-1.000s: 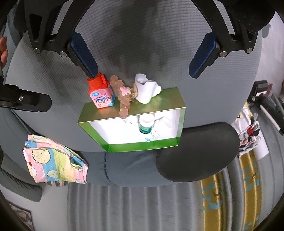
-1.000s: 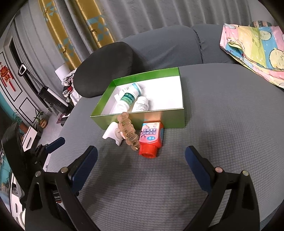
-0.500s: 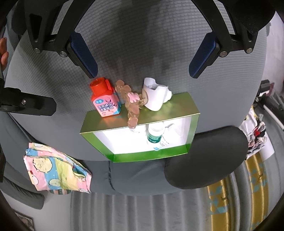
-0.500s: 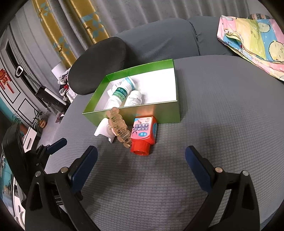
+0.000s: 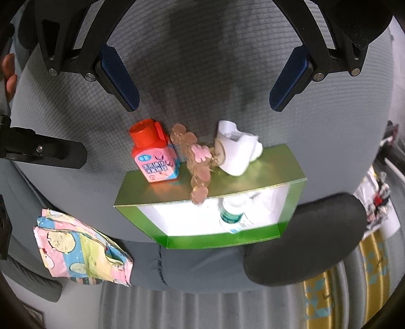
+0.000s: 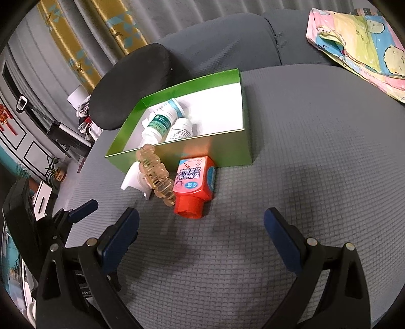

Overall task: Organize rigid objects
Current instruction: 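Move the right gripper toward the red-capped pink sanitizer bottle, then grasp the red-capped pink bottle with the right gripper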

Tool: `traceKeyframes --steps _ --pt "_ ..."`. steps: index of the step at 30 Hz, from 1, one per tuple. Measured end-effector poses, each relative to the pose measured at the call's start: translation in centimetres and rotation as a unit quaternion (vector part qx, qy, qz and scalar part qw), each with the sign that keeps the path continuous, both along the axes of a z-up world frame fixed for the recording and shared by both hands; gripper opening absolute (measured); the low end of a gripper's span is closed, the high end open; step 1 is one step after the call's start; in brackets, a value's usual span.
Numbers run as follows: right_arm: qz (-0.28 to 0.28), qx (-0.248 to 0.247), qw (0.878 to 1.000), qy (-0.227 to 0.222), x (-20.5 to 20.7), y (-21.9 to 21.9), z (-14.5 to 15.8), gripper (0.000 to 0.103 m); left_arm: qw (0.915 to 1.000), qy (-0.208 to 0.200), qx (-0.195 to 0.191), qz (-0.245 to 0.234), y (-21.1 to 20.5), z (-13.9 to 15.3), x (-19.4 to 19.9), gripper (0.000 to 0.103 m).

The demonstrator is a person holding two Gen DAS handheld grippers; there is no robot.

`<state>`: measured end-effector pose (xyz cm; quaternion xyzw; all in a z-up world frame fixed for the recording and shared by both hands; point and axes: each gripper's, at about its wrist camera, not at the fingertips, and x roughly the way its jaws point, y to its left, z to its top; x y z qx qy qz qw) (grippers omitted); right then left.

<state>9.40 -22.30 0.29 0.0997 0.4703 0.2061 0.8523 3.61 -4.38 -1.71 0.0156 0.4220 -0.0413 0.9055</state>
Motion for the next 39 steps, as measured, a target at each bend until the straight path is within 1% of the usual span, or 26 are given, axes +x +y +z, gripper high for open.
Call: traceKeyframes --steps 8,13,18,22,28,29,31,32,33,35,37,38,39 --pt "0.006 0.016 0.999 0.039 2.1 -0.3 -2.1 0.099 0.9969 0.042 -0.064 -0.018 -0.4 -2.0 0.8 0.102" --pt "0.024 0.026 0.997 0.069 4.0 0.1 -3.5 0.099 0.9932 0.054 -0.097 -0.035 -1.5 -2.6 2.0 0.102" --pt "0.046 0.028 0.995 0.088 6.1 1.2 -4.6 0.098 0.9888 0.060 -0.133 -0.033 -1.9 -3.1 3.6 0.102" --pt "0.060 0.030 0.993 0.094 7.5 2.0 -5.2 0.096 0.9869 0.065 -0.144 -0.032 -2.2 -3.7 4.8 0.102" --pt "0.088 0.040 0.990 0.103 8.9 3.5 -6.1 0.092 0.9866 0.064 -0.146 -0.036 -2.6 -4.1 5.7 0.102" --pt "0.091 0.040 0.990 0.103 9.1 3.7 -6.3 0.090 0.9865 0.063 -0.147 -0.035 -2.5 -4.2 5.9 0.102" --pt "0.099 0.040 0.989 0.100 9.3 4.1 -6.4 0.087 0.9860 0.061 -0.150 -0.037 -2.4 -4.3 6.1 0.099" --pt "0.102 0.040 0.989 0.098 9.5 4.2 -6.4 0.083 0.9863 0.060 -0.149 -0.038 -2.4 -4.3 6.2 0.095" --pt "0.108 0.039 0.989 0.096 9.5 4.5 -6.4 0.076 0.9868 0.058 -0.147 -0.037 -2.3 -4.3 6.3 0.093" --pt "0.113 0.033 0.988 0.097 9.6 4.9 -6.5 0.068 0.9872 0.057 -0.144 -0.038 -2.3 -4.5 6.7 0.090" --pt "0.118 0.026 0.988 0.091 9.6 5.2 -6.6 0.062 0.9867 0.055 -0.149 -0.037 -2.2 -4.5 6.9 0.089" --pt "0.120 0.024 0.988 0.089 9.5 5.3 -6.5 0.061 0.9865 0.055 -0.149 -0.038 -2.5 -4.5 7.4 0.089" --pt "0.119 0.021 0.989 0.086 9.4 5.4 -6.5 0.061 0.9868 0.055 -0.147 -0.040 -2.5 -4.5 7.5 0.085"
